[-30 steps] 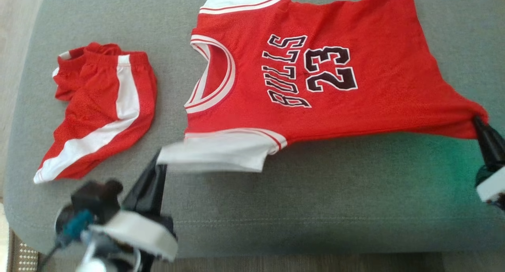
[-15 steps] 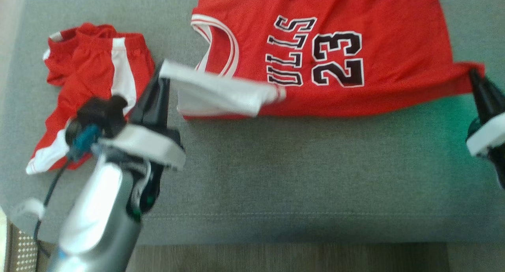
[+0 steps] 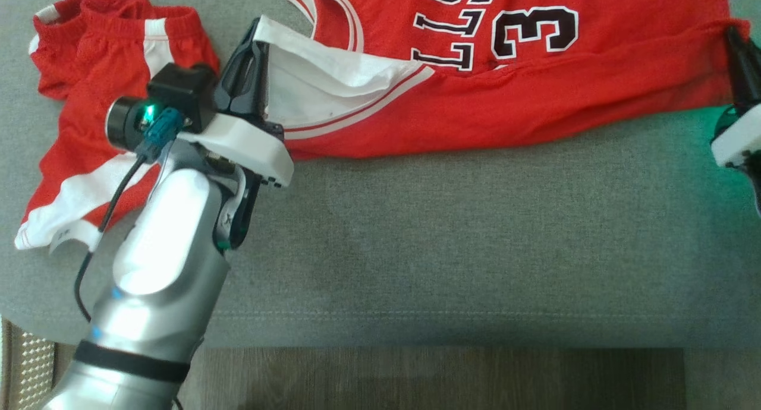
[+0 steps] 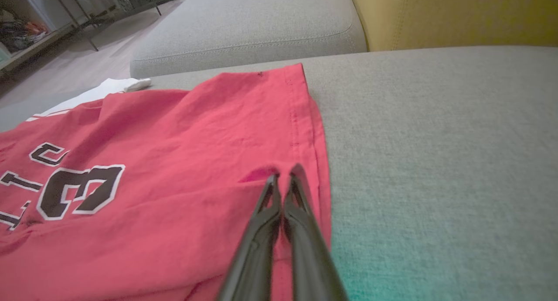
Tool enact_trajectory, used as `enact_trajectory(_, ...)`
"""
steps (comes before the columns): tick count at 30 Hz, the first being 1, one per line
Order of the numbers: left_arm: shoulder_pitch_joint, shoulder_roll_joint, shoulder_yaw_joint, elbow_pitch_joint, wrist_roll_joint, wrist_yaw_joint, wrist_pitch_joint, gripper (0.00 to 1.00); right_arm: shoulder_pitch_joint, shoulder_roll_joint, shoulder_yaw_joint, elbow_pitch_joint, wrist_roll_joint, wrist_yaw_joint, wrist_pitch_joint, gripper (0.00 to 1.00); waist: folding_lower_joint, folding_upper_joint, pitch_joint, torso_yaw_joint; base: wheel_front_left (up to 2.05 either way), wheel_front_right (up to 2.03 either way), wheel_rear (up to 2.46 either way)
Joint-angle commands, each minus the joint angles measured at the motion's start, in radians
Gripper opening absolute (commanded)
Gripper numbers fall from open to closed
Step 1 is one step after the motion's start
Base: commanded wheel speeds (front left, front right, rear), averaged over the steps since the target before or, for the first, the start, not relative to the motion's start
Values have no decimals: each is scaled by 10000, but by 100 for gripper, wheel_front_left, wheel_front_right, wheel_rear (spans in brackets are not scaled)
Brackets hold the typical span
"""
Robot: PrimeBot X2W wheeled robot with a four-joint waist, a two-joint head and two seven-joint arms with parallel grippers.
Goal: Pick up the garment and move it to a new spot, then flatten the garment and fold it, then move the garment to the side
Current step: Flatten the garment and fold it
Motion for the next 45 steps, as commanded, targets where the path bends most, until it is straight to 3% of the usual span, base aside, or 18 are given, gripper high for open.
enact_trajectory(1, -362, 175, 301, -95, 113, 21, -178, 0, -169, -201, 214, -103, 40, -2, -191, 70, 0, 0, 10, -11, 0, 0, 0)
enact_trajectory(2, -418, 148, 293, 54, 129, 13, -241, 21, -253, -215, 293, 26, 45, -2, -302, 100, 0, 0, 9, -17, 0, 0, 0)
enact_trajectory(3, -454, 118, 281, 184, 139, -2, -294, 88, -316, -241, 365, 126, 41, -2, -443, 100, 0, 0, 2, -22, 0, 0, 0)
enact_trajectory(4, -458, 84, 274, 277, 143, -5, -343, 100, -354, -238, 366, 209, 111, -2, -606, 100, 0, 0, -15, -31, 0, 0, 0)
enact_trajectory(9, 80, -43, 413, -62, 191, 309, -515, 100, -7, -317, 98, 235, 383, -2, -1454, 100, 0, 0, -255, -82, 0, 0, 0)
enact_trajectory(14, 1935, 15, 575, -1043, 135, 875, -547, 100, 1190, -44, -343, -576, 599, -2, -1759, 100, 0, 0, -698, -241, 0, 0, 0)
enact_trajectory(20, 3107, 9, 471, -1319, -304, 918, 63, 100, 2118, 406, -520, -1708, 531, -2, -1135, 100, 0, 0, -931, -438, 0, 0, 0)
enact_trajectory(28, 2540, -92, 537, -299, -639, 717, 312, 100, 2325, 766, -570, -2105, -420, -2, 325, 100, 0, 0, -793, -513, 0, 0, 0)
enact_trajectory(29, 2414, -156, 530, -114, -696, 654, 283, 88, 2235, 843, -626, -2059, -546, -2, 505, 100, 0, 0, -740, -502, 0, 0, 0)
enact_trajectory(30, 2284, -227, 525, 68, -759, 590, 241, 46, 2129, 923, -713, -1967, -667, -2, 690, 100, 0, 0, -690, -486, 0, 0, 0)
enact_trajectory(31, 2153, -291, 501, 244, -801, 521, 194, 17, 2024, 977, -797, -1832, -826, -2, 904, 100, 0, 0, -638, -456, 0, 0, 0)
enact_trajectory(32, 2025, -346, 444, 410, -822, 429, 153, 0, 1907, 1020, -852, -1714, -990, -2, 1078, 100, 0, 0, -585, -421, 0, 0, 0)
enact_trajectory(41, 1307, -623, 196, 1317, -855, 27, -313, 0, 1154, 1246, -1446, -825, -1920, -2, 1314, 100, 0, 0, -417, -76, 0, 0, 0)
enact_trajectory(42, 1273, -638, 179, 1380, -845, 8, -352, 0, 1120, 1236, -1427, -762, -2028, -2, 1294, 96, 0, 0, -422, -48, 0, 0, 0)
enact_trajectory(43, 1252, -652, 166, 1432, -838, -7, -385, 0, 1099, 1241, -1410, -710, -2099, -2, 1269, 52, 0, 0, -431, -26, 0, 0, 0)
enact_trajectory(45, 1249, -667, 157, 1486, -819, -23, -439, 0, 1121, 1272, -1363, -692, -2172, -2, 1228, 0, 0, 0, -473, -2, 0, 0, 0)
